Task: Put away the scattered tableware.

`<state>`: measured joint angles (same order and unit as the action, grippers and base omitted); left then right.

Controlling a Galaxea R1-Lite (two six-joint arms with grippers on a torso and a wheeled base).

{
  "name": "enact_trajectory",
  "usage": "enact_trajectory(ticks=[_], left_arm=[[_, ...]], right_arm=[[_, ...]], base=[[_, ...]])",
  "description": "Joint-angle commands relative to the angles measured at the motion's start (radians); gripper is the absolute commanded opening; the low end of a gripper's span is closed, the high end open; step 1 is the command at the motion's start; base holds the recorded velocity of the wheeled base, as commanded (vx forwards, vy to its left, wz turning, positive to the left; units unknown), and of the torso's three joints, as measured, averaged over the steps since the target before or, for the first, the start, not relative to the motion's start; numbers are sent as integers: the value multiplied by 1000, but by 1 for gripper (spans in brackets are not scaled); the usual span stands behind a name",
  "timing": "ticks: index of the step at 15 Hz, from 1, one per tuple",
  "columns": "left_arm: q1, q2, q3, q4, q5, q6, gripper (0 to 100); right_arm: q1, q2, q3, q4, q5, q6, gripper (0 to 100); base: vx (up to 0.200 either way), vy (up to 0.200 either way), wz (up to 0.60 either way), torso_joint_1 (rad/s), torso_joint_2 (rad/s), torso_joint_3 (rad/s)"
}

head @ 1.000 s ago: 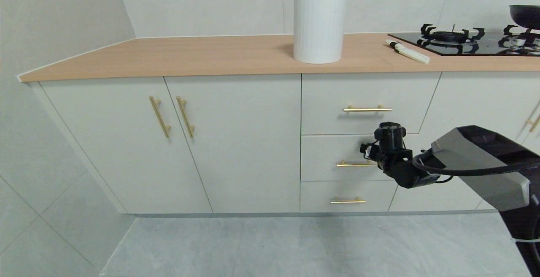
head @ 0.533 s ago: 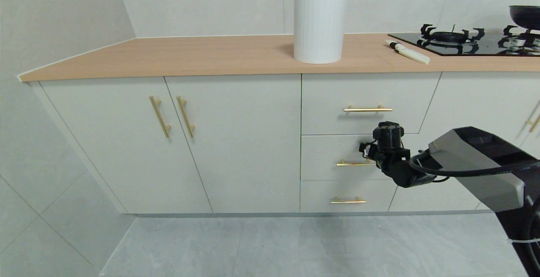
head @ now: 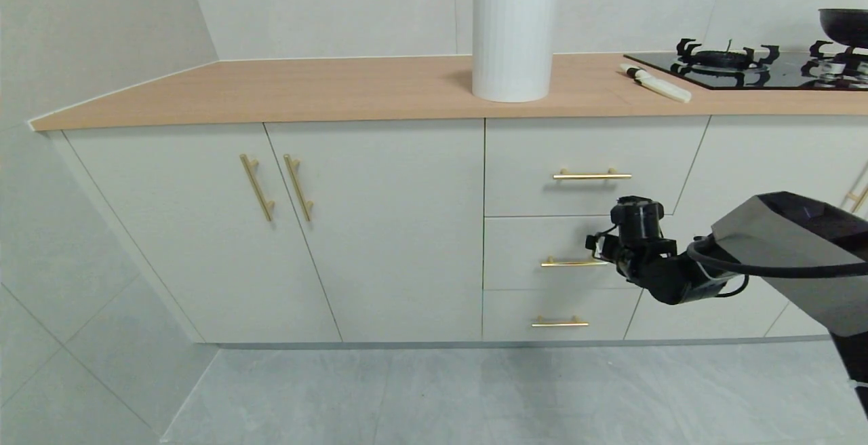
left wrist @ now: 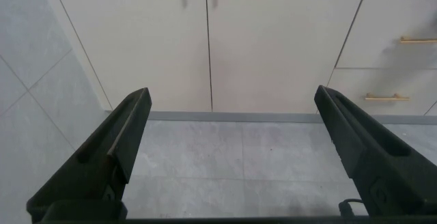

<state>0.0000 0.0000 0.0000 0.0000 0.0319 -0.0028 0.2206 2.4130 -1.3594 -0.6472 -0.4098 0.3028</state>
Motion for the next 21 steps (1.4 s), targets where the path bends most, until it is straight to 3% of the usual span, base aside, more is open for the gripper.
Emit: enact_trajectory(ticks=[1, 3, 6, 10, 13, 14, 16, 18, 21], left_arm=[[0, 0, 0, 0, 0, 0, 100], [0, 0, 0, 0, 0, 0, 100], [0, 0, 0, 0, 0, 0, 100], [0, 0, 0, 0, 0, 0, 100], [0, 0, 0, 0, 0, 0, 100], [0, 0, 0, 0, 0, 0, 100], [0, 0, 0, 0, 0, 0, 100], [0, 0, 0, 0, 0, 0, 100], [0, 0, 0, 0, 0, 0, 100]], right_arm=[[29, -394, 338, -5, 35, -2, 100], [72, -615, 562, -8, 37, -1, 100], [103, -845, 757, -8, 29, -2, 100], [105, -1336, 1014, 8, -52, -189, 100], [71, -1713, 1088, 147, -110, -381, 100], [-23, -1810, 1102, 225, -106, -390, 100], [-115, -1971, 1108, 367, -60, -398, 100], [-158, -2229, 1100, 590, 9, -401, 100], [-202, -2385, 1102, 698, 12, -416, 100]], base=[[0, 0, 0, 0, 0, 0], [0, 0, 0, 0, 0, 0], [0, 0, 0, 0, 0, 0], [0, 0, 0, 0, 0, 0], [0, 0, 0, 0, 0, 0], [0, 0, 0, 0, 0, 0], [0, 0, 0, 0, 0, 0], [0, 0, 0, 0, 0, 0], [0, 0, 0, 0, 0, 0]])
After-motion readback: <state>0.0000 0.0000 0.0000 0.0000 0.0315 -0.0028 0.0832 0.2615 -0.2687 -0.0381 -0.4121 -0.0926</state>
